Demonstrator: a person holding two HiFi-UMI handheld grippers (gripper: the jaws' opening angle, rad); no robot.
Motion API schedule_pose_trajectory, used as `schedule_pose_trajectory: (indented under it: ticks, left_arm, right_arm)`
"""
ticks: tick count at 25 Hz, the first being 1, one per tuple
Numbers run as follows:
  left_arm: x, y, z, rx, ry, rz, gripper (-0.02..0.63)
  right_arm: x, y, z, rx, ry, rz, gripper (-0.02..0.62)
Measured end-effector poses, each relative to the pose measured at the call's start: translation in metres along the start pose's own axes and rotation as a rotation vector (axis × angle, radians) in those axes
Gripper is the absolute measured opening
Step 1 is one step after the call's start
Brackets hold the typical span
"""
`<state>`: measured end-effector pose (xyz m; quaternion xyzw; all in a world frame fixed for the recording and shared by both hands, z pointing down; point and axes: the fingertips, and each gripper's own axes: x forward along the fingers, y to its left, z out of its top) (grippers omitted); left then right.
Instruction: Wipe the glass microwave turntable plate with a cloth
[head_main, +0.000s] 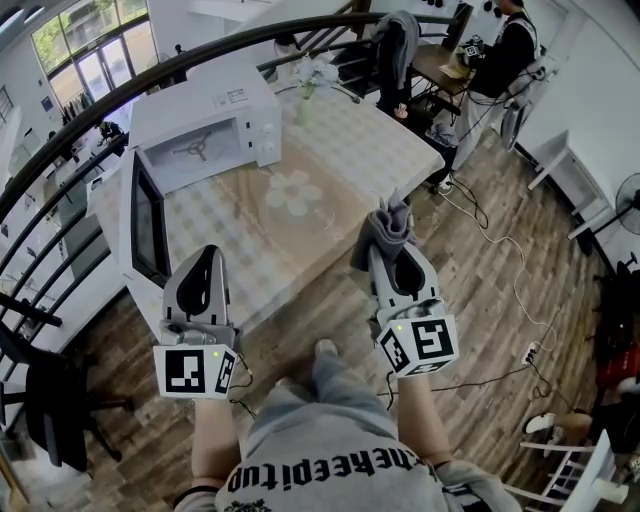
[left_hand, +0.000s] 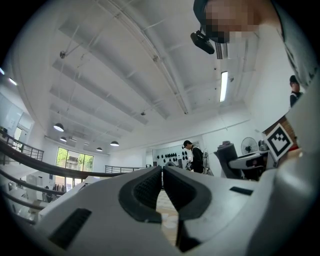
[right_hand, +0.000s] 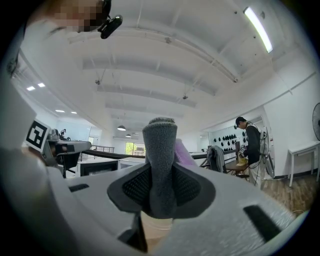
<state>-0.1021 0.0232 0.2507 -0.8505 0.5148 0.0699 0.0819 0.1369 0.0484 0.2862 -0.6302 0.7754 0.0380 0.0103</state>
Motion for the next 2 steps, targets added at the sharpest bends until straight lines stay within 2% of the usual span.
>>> schedule_pose_trajectory:
  ticks: [2]
  left_arm:
    - [-0.001,-0.0004,-0.0009,-0.002,0.0,-0.004,0.011]
  right_arm:
    - [0.0,0.002,0.0,0.0,0.0,0.003,0.104]
